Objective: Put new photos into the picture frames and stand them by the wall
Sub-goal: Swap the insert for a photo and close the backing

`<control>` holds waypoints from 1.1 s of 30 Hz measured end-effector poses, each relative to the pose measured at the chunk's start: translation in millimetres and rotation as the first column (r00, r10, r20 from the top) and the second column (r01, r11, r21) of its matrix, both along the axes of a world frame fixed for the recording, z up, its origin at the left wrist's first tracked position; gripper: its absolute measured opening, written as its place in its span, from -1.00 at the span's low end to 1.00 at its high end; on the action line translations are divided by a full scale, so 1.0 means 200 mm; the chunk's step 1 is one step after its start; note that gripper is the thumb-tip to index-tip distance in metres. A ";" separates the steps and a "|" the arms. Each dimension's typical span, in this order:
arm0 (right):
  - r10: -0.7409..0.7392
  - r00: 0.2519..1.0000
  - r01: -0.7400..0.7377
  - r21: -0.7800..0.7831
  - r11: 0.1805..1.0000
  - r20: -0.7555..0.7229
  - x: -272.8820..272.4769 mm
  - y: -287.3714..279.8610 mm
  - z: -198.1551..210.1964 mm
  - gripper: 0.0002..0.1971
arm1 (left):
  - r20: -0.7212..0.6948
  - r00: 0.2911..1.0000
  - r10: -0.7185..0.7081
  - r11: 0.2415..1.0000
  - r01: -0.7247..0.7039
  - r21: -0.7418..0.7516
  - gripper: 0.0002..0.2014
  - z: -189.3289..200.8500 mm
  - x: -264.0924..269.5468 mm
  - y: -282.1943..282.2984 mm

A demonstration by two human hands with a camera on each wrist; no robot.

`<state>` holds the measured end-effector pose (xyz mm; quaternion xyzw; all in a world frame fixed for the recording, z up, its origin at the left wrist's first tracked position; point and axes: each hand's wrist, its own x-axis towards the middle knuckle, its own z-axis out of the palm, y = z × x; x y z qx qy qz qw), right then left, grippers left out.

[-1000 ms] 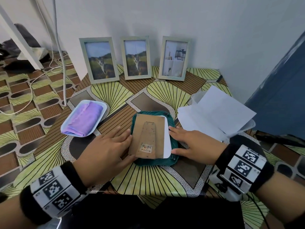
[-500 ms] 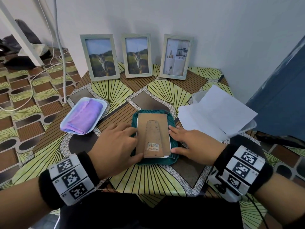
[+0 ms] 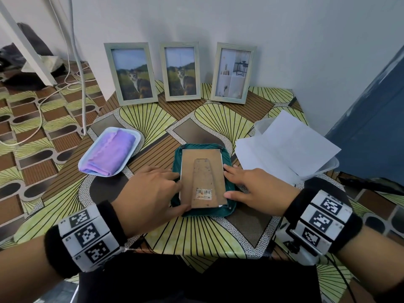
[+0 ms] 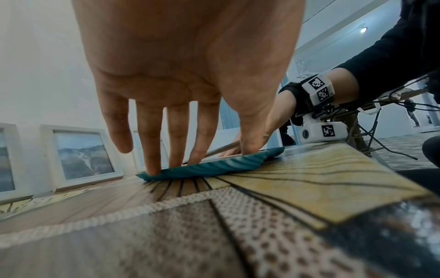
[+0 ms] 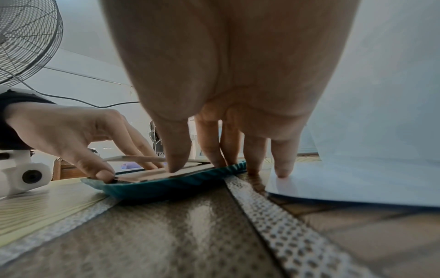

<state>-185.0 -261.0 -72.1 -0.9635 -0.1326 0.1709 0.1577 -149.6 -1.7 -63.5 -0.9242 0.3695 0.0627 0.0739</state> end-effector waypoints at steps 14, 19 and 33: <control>0.008 0.999 -0.009 0.026 1.000 0.033 0.00 0.00 0.01 -0.35 | -0.029 0.999 0.034 0.989 -0.038 -0.140 -0.24 0.00 0.03 0.00; 0.016 0.999 -0.016 0.004 1.000 0.042 0.01 0.01 0.00 -0.34 | -0.109 0.993 0.051 0.984 -0.069 -0.167 -0.32 0.01 0.04 0.01; 0.007 1.000 -0.007 -0.015 1.000 0.018 0.02 0.01 0.01 -0.32 | -0.203 0.978 0.042 0.974 -0.085 -0.211 -0.37 0.05 0.03 -0.01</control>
